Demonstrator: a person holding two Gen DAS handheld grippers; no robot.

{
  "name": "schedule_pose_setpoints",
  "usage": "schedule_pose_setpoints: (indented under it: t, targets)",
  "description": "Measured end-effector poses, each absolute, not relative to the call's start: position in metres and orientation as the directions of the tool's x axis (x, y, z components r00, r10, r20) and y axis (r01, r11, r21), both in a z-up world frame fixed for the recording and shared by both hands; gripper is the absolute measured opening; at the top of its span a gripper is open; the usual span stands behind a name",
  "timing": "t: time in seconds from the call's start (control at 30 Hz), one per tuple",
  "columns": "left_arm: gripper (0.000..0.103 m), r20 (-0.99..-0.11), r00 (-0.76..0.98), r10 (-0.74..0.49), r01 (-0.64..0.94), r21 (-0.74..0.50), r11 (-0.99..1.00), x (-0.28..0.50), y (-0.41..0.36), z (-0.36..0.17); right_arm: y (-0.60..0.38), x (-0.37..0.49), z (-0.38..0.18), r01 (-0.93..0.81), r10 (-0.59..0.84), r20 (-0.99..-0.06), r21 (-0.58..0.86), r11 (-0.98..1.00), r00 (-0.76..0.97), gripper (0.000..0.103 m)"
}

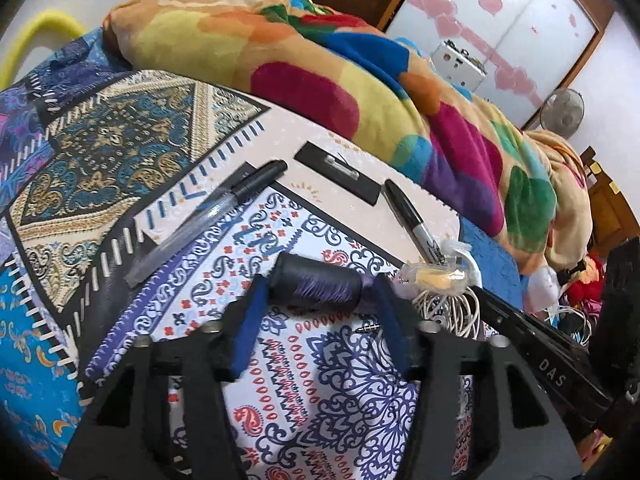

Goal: Collect trash
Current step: 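Grasp the black purple-capped bottle with the left tool while the right tool grasps the white razor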

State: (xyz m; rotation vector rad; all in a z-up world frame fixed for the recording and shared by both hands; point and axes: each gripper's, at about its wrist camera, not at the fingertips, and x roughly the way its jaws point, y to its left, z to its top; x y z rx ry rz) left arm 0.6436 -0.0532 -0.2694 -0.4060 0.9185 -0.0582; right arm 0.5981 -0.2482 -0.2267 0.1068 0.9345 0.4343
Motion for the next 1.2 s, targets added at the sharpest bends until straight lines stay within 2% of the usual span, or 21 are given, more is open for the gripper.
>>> schedule_pose_setpoints:
  t: [0.07, 0.2, 0.33, 0.4, 0.47, 0.53, 0.8, 0.97, 1.03, 1.1, 1.17, 1.2]
  targets:
    - [0.000, -0.775, 0.596, -0.211, -0.121, -0.347, 0.930, 0.642, -0.051, -0.271, -0.249, 0.594, -0.225, -0.318, 0.402, -0.755, 0.266, 0.910, 0.519, 0.009]
    - [0.000, -0.805, 0.559, -0.198, -0.121, -0.316, 0.941, 0.635, -0.049, -0.278, -0.256, 0.586, -0.218, -0.314, 0.394, -0.748, 0.257, 0.914, 0.533, 0.009]
    - [0.001, -0.791, 0.568, -0.225, -0.089, -0.331, 0.939, 0.624, -0.046, -0.268, -0.261, 0.579, -0.211, -0.320, 0.386, -0.743, 0.240, 0.916, 0.546, 0.009]
    - [0.010, -0.788, 0.576, -0.215, -0.072, -0.311, 0.948, 0.621, -0.046, -0.261, -0.263, 0.576, -0.208, -0.324, 0.378, -0.740, 0.226, 0.919, 0.556, 0.009]
    - [0.040, -0.791, 0.585, -0.182, -0.052, -0.260, 0.964, 0.623, -0.048, -0.252, -0.265, 0.575, -0.207, -0.325, 0.386, -0.734, 0.234, 0.916, 0.559, 0.009]
    - [0.049, -0.780, 0.614, -0.121, -0.062, -0.200, 0.978, 0.626, -0.047, -0.243, -0.267, 0.575, -0.206, -0.325, 0.395, -0.730, 0.245, 0.913, 0.558, 0.009]
    - [0.049, -0.788, 0.599, -0.144, -0.022, -0.195, 0.980, 0.676, -0.029, -0.247, -0.278, 0.578, -0.210, -0.312, 0.387, -0.719, 0.244, 0.918, 0.577, 0.009]
    - [0.048, -0.815, 0.576, -0.066, -0.046, -0.113, 0.993, 0.702, -0.026, -0.261, -0.283, 0.581, -0.220, -0.311, 0.390, -0.732, 0.251, 0.917, 0.559, 0.009]
    - [0.048, -0.812, 0.579, -0.074, -0.039, -0.118, 0.992, 0.704, -0.026, -0.263, -0.285, 0.582, -0.223, -0.309, 0.386, -0.737, 0.248, 0.918, 0.555, 0.009]
    - [0.044, -0.808, 0.581, -0.103, -0.014, -0.137, 0.991, 0.703, -0.028, -0.265, -0.286, 0.582, -0.226, -0.307, 0.389, -0.741, 0.254, 0.917, 0.548, 0.009]
    - [0.033, -0.812, 0.572, -0.111, 0.006, -0.132, 0.991, 0.702, -0.033, -0.267, -0.287, 0.582, -0.229, -0.305, 0.392, -0.744, 0.261, 0.916, 0.542, 0.009]
    - [0.030, -0.813, 0.572, -0.109, 0.018, -0.120, 0.993, 0.701, -0.037, -0.267, -0.286, 0.581, -0.230, -0.303, 0.392, -0.745, 0.263, 0.916, 0.540, 0.009]
